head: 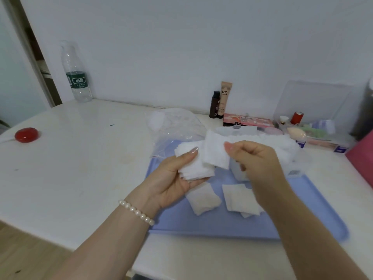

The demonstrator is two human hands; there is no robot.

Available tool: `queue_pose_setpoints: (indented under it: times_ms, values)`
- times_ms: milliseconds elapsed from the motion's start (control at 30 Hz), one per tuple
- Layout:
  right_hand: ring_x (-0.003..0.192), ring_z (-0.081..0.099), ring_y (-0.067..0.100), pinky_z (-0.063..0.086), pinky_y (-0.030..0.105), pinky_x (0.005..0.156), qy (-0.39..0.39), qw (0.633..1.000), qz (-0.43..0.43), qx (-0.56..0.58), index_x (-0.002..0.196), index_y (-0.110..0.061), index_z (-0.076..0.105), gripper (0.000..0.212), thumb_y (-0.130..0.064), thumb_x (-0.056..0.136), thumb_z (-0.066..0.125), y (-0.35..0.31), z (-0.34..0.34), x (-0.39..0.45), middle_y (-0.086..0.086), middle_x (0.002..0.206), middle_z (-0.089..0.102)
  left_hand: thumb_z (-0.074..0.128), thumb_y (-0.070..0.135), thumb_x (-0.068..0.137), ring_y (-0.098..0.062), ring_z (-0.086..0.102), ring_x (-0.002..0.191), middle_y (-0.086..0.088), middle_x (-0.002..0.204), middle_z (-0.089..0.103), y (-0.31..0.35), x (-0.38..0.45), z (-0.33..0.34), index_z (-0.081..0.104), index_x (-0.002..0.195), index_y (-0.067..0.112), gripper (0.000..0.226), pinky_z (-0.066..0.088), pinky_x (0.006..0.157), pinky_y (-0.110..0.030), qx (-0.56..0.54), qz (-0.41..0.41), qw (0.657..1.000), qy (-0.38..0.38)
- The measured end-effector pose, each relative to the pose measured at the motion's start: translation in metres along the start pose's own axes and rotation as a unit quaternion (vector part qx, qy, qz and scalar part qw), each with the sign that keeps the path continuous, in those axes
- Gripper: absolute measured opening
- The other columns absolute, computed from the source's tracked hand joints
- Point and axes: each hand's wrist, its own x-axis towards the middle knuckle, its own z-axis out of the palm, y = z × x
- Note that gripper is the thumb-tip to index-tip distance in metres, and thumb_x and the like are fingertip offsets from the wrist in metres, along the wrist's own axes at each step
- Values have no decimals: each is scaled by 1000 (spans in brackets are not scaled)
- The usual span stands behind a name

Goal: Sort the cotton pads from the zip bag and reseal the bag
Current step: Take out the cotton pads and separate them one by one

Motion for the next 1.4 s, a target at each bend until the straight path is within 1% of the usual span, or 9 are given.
queue_pose_setpoints:
  times_ms: [233, 433, 533, 600, 700, 900, 1100, 1233, 1400]
  values:
    - [32, 45, 14, 30, 17, 33, -167, 919, 184, -306, 57, 0, 60, 33, -10, 88, 61, -3, -52, 7, 7, 43, 57, 62, 15, 71, -31, 69, 85, -22, 98, 69, 2, 1, -1, 62, 101, 1, 33, 53, 79, -40, 18, 9, 997, 69]
    - [33, 55, 15, 41, 17, 37, -154, 830, 243, -478, 71, -1, 56, 30, -23, 91, 56, 21, -43, 11, 12, 56, 66, 59, 19, 74, -30, 69, 85, -19, 99, 70, 4, 0, -2, 62, 102, 5, 31, 51, 78, -43, 34, 15, 996, 75]
    - [56, 57, 23, 41, 25, 49, -51, 803, 148, -575, 62, -12, 48, 40, -42, 81, 66, 19, -39, 10, 3, 55, 55, 59, 19, 76, -30, 69, 85, -18, 99, 70, 6, 0, -3, 62, 102, 5, 30, 52, 77, -42, 38, 21, 995, 84]
    - [70, 53, 24, 35, 29, 55, -21, 828, 49, -559, 61, -16, 46, 39, -43, 82, 64, 16, -23, 6, 2, 63, 52, 57, 18, 82, -29, 70, 84, -17, 99, 71, 6, 1, -3, 61, 104, 5, 26, 54, 76, -40, 42, 29, 995, 89]
    - [86, 54, 23, 37, 31, 71, -120, 862, -26, -492, 86, -11, 64, 29, -40, 87, 58, 26, 13, -4, 5, 84, 56, 51, 15, 92, -28, 69, 89, -18, 106, 70, 5, 2, -4, 60, 107, 5, 20, 55, 77, -38, 64, 47, 992, 97]
    - [98, 45, 18, 37, 26, 80, -208, 879, 2, -430, 123, -19, 47, 59, -43, 75, 72, 51, 35, -6, 0, 100, 41, 52, 13, 92, -29, 70, 85, -20, 103, 70, 4, 2, -4, 62, 102, 1, 18, 57, 73, -39, 76, 56, 989, 112]
    - [76, 44, 7, 33, 17, 64, -199, 911, 54, -357, 120, -27, 41, 66, -23, 69, 81, 43, 36, -9, -15, 78, 37, 51, 13, 92, -31, 69, 88, -21, 106, 69, 5, 0, -2, 58, 112, -2, 26, 58, 77, -42, 64, 76, 991, 91]
    - [68, 43, 8, 38, 18, 57, -203, 940, 61, -269, 89, -33, 43, 50, -9, 66, 81, 34, 23, -6, -8, 79, 41, 49, 14, 93, -31, 68, 94, -22, 113, 66, 6, 0, -2, 52, 124, -6, 36, 59, 69, -38, 47, 89, 992, 74]
    - [58, 56, 1, 45, 14, 46, -112, 991, 43, -60, 97, -15, 56, 35, -2, 71, 75, 11, -5, 2, -1, 78, 59, 54, 12, 90, -25, 69, 89, -19, 110, 67, 2, 2, -2, 59, 116, 0, 28, 59, 70, -33, 110, 88, 985, 98]
